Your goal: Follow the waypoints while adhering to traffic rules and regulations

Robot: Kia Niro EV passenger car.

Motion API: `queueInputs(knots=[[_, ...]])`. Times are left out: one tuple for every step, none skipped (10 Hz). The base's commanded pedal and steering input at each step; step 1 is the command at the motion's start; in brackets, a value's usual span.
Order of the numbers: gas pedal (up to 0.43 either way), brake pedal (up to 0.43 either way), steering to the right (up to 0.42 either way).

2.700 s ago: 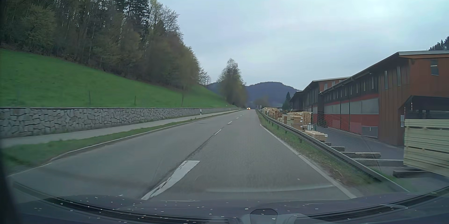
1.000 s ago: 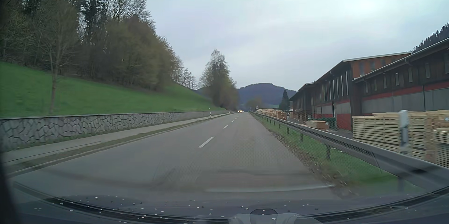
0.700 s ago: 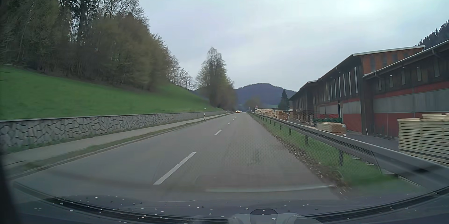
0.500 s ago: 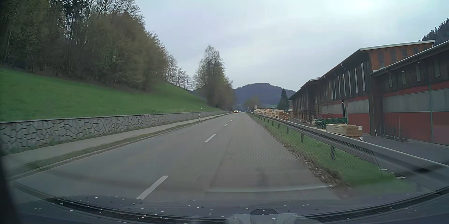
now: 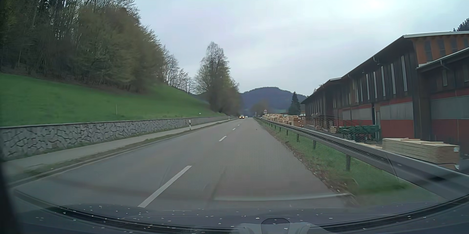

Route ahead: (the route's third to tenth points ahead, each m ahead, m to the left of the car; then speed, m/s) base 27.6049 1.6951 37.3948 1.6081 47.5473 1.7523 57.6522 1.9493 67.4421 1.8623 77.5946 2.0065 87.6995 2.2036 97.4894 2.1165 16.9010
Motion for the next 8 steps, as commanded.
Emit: queueInputs(knots=[[0.157,0.000,-0.003],[0.157,0.000,-0.002],[0.157,0.000,-0.002],[0.157,0.000,-0.002],[0.157,0.000,-0.003],[0.157,0.000,-0.003],[0.169,0.000,-0.003],[0.177,0.000,-0.004]])
